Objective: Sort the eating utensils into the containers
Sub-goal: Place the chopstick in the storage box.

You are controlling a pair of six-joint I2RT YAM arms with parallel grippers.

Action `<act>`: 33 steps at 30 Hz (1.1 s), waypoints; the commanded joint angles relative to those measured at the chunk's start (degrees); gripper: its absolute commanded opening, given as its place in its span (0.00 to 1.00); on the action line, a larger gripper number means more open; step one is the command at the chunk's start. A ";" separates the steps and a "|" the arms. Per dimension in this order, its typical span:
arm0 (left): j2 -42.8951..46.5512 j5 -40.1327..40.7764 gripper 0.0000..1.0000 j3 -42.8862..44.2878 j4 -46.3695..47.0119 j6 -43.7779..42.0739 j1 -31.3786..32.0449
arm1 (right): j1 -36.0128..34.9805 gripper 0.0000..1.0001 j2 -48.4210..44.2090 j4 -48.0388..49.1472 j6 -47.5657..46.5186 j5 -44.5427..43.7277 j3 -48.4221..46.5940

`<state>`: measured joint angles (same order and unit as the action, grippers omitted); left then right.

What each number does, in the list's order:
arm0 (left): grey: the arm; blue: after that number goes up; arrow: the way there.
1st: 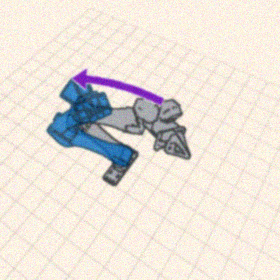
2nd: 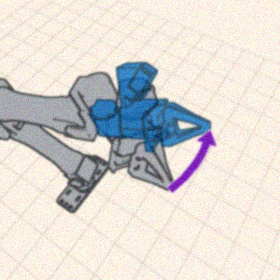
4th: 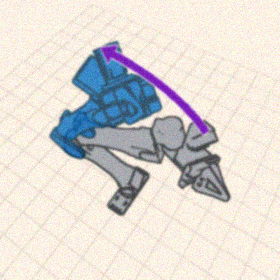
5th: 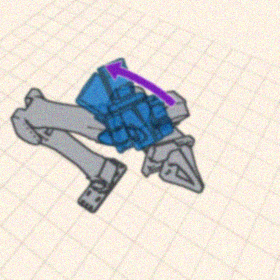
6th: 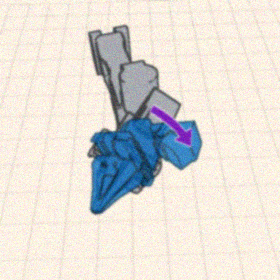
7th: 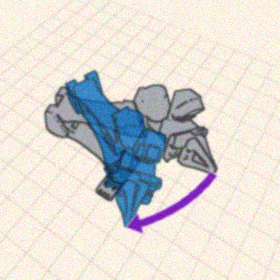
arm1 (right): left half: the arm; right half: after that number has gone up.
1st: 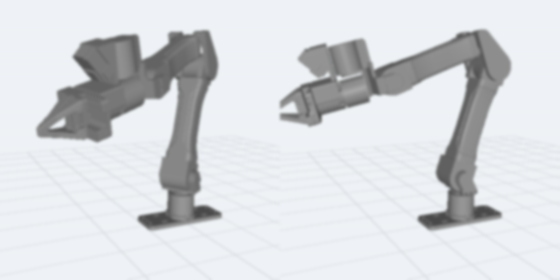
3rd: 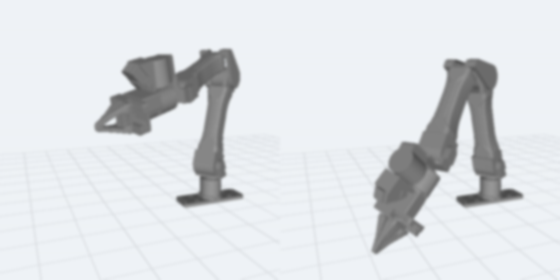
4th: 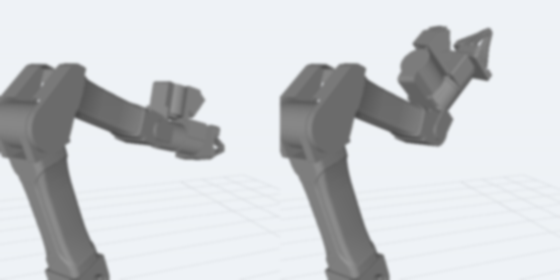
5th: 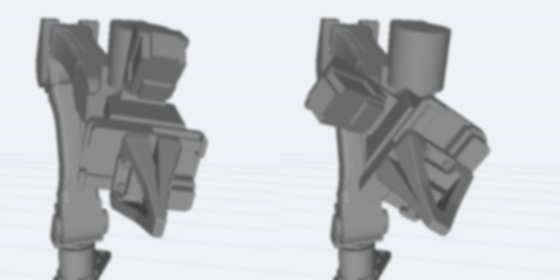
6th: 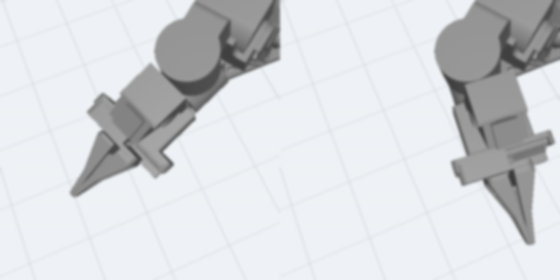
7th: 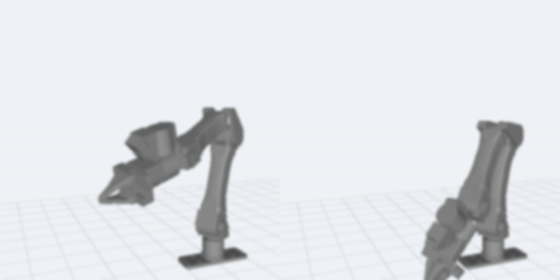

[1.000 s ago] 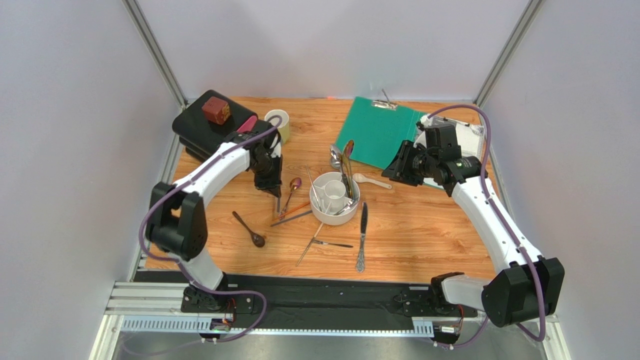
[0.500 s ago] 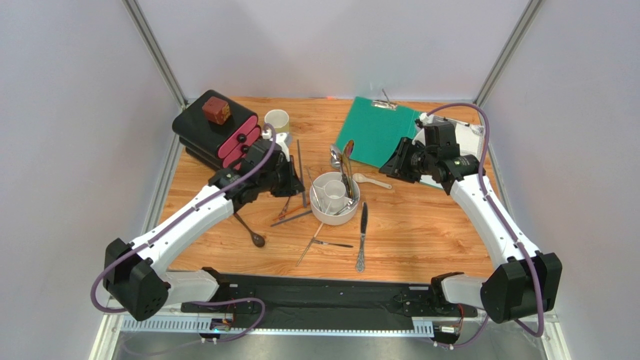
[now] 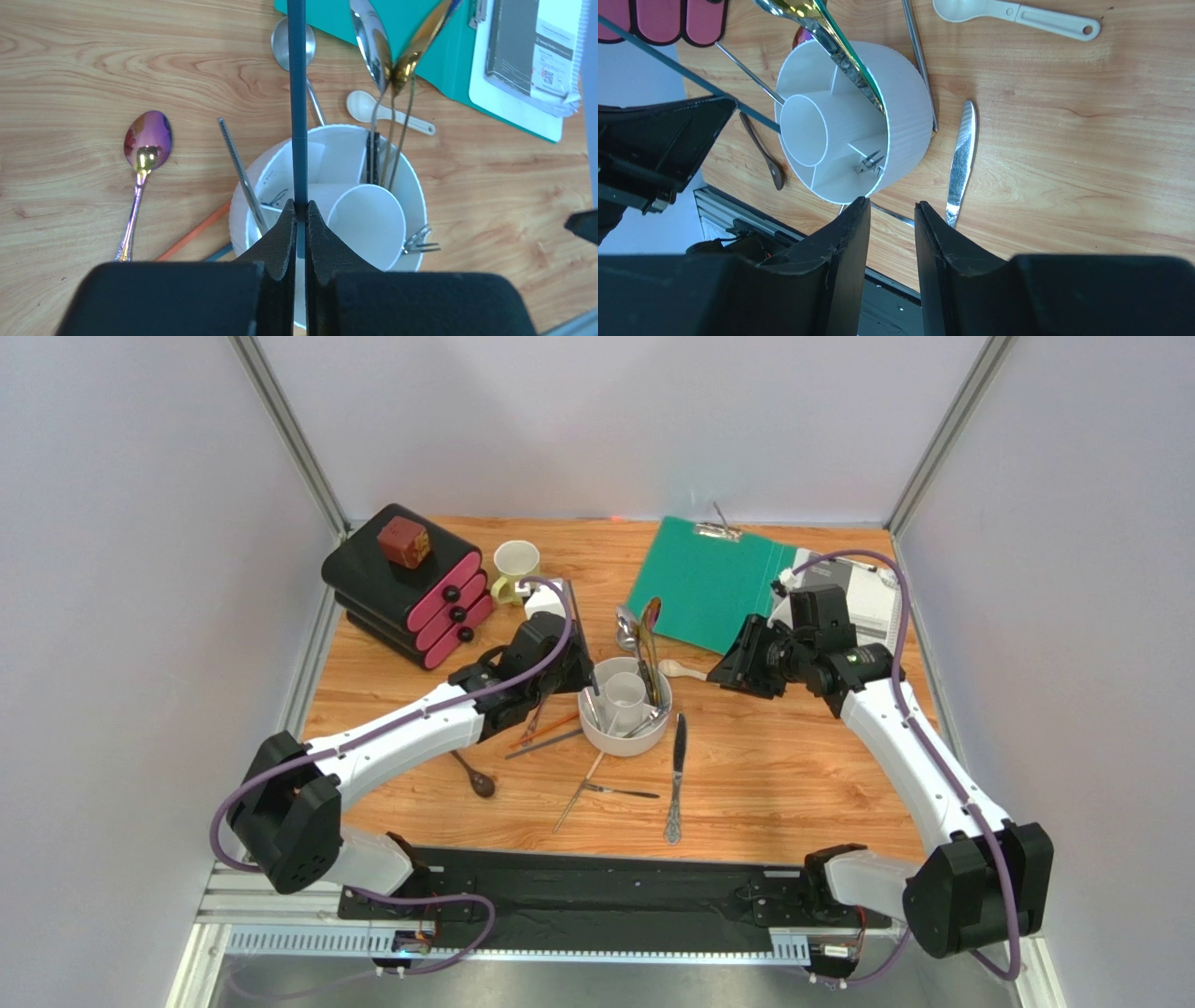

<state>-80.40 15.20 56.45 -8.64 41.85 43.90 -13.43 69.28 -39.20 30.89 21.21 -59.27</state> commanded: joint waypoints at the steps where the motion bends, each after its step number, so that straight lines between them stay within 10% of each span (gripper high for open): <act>1: -0.37 4.93 0.00 -1.86 5.48 1.04 0.66 | -0.72 0.35 -3.44 0.09 0.31 1.03 2.22; 21: -4.24 5.98 0.00 -3.45 -0.58 4.91 5.32 | -0.63 0.36 -9.24 -0.44 0.75 -1.44 5.48; 33: -3.02 8.52 0.38 -3.36 -5.33 6.49 7.25 | -0.63 0.35 -8.45 0.18 0.66 -1.08 5.21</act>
<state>-85.73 20.56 53.39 -11.86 47.59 49.98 -14.00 61.41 -40.64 31.31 20.47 -53.82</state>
